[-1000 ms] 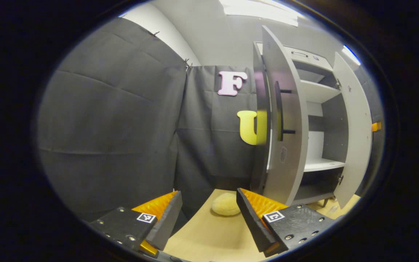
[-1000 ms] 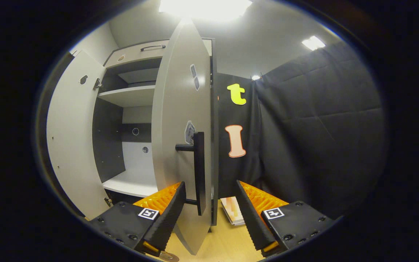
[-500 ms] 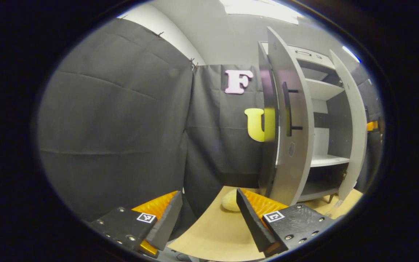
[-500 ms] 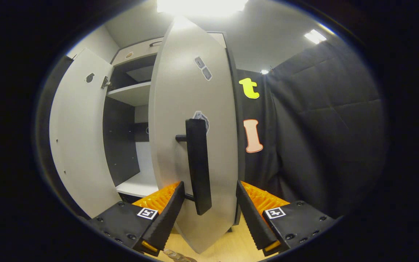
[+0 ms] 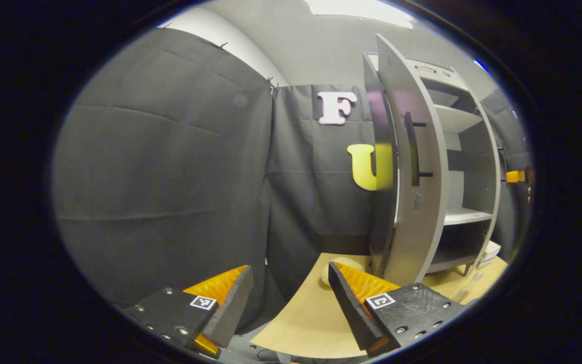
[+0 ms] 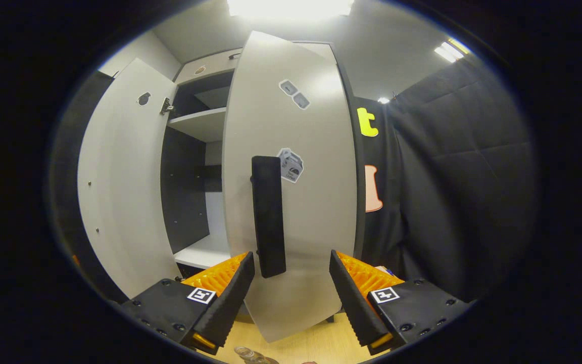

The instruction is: Grasp the bottle in the cabinet with the left hand and place it on the coaster, then close the right door with the right hand and the left door with the left hand.

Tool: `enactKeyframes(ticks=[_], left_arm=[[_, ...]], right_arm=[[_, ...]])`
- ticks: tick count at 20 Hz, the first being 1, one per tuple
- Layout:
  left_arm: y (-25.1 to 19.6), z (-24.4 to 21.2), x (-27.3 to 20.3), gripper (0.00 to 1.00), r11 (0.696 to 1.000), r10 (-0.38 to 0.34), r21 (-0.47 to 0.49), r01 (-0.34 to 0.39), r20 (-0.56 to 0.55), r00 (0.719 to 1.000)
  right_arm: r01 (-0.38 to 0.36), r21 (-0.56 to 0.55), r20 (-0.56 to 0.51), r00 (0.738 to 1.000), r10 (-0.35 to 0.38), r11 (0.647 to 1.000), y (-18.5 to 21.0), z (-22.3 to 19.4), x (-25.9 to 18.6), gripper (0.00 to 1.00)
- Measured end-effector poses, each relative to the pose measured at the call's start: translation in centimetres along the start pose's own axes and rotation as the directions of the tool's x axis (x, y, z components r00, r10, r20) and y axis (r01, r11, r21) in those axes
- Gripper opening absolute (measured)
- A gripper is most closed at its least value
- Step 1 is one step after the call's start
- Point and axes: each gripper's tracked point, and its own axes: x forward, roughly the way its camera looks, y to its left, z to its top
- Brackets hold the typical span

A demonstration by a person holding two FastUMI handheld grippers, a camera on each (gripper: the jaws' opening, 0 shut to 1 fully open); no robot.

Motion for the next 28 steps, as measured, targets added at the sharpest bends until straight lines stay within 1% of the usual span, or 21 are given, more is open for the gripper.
enactKeyframes(ticks=[5, 6, 7, 8, 11, 12, 13, 17, 21, 23, 24, 25, 27, 28], left_arm=[[-1.2, 2.2, 2.4, 0.92, 0.999, -0.037, 0.003, 0.037, 0.003, 0.999], [-1.7, 3.0, 3.1, 0.92, 0.999, -0.049, -0.004, 0.049, 0.006, 0.999], [-2.3, 3.8, 3.8, 0.92, 0.998, -0.061, -0.01, 0.061, 0.01, 0.998], [-2.9, 4.8, 4.6, 0.92, 0.997, -0.074, -0.015, 0.074, 0.017, 0.997], [-4.7, 7.3, 6.3, 0.91, 0.995, -0.098, -0.01, 0.098, 0.027, 0.995], [-5.3, 8.2, 6.8, 0.91, 0.994, -0.106, -0.008, 0.107, 0.035, 0.994], [-6.0, 9.2, 7.3, 0.91, 0.993, -0.116, -0.007, 0.116, 0.045, 0.992], [-8.3, 12.3, 9.5, 0.91, 0.989, -0.147, 0.005, 0.148, 0.07, 0.987], [-11.4, 14.0, 10.0, 0.9, 0.983, -0.181, 0.018, 0.181, 0.077, 0.98], [-12.5, 14.7, 9.9, 0.9, 0.982, -0.19, 0.015, 0.189, 0.1, 0.977], [-13.5, 14.9, 9.8, 0.92, 0.978, -0.207, 0.015, 0.207, 0.106, 0.973], [-14.4, 14.6, 10.2, 0.92, 0.978, -0.207, 0.023, 0.205, 0.105, 0.973], [-14.3, 14.9, 10.0, 0.92, 0.982, -0.181, 0.074, 0.173, 0.114, 0.977], [-14.6, 15.0, 9.9, 0.92, 0.983, -0.177, 0.071, 0.169, 0.116, 0.977]], right_arm=[[0.015, -0.017, 0.028, 0.999, -0.015, 1.0, -2.3, -0.1, -2.9, 0.95], [0.025, -0.015, 0.02, 0.999, -0.024, 1.0, -3.0, -0.5, -3.4, 0.95], [0.031, -0.009, 0.008, 0.999, -0.031, 0.999, -3.7, -1.1, -4.0, 0.92], [0.038, -0.003, 0.0, 0.999, -0.038, 0.999, -4.3, -1.4, -4.4, 0.95], [0.069, 0.022, -0.03, 0.997, -0.068, 0.997, -6.3, -2.8, -5.9, 0.95], [0.074, 0.028, -0.038, 0.997, -0.073, 0.997, -6.9, -3.2, -6.4, 0.92], [0.078, 0.031, -0.042, 0.996, -0.077, 0.996, -7.4, -3.6, -6.9, 0.95], [0.106, 0.015, -0.05, 0.993, -0.105, 0.994, -9.5, -4.2, -8.5, 0.95], [0.132, 0.001, -0.069, 0.989, -0.132, 0.991, -11.5, -5.0, -9.5, 0.95], [0.139, 0.001, -0.078, 0.987, -0.138, 0.99, -12.3, -5.5, -9.7, 0.95], [0.143, 0.001, -0.079, 0.987, -0.142, 0.99, -12.7, -5.6, -9.8, 0.92], [0.146, 0.001, -0.08, 0.986, -0.145, 0.989, -13.2, -5.6, -9.9, 0.95], [0.151, 0.002, -0.082, 0.985, -0.15, 0.989, -14.1, -5.7, -10.0, 0.95], [0.152, 0.004, -0.082, 0.985, -0.151, 0.988, -14.5, -5.7, -10.0, 0.95]])
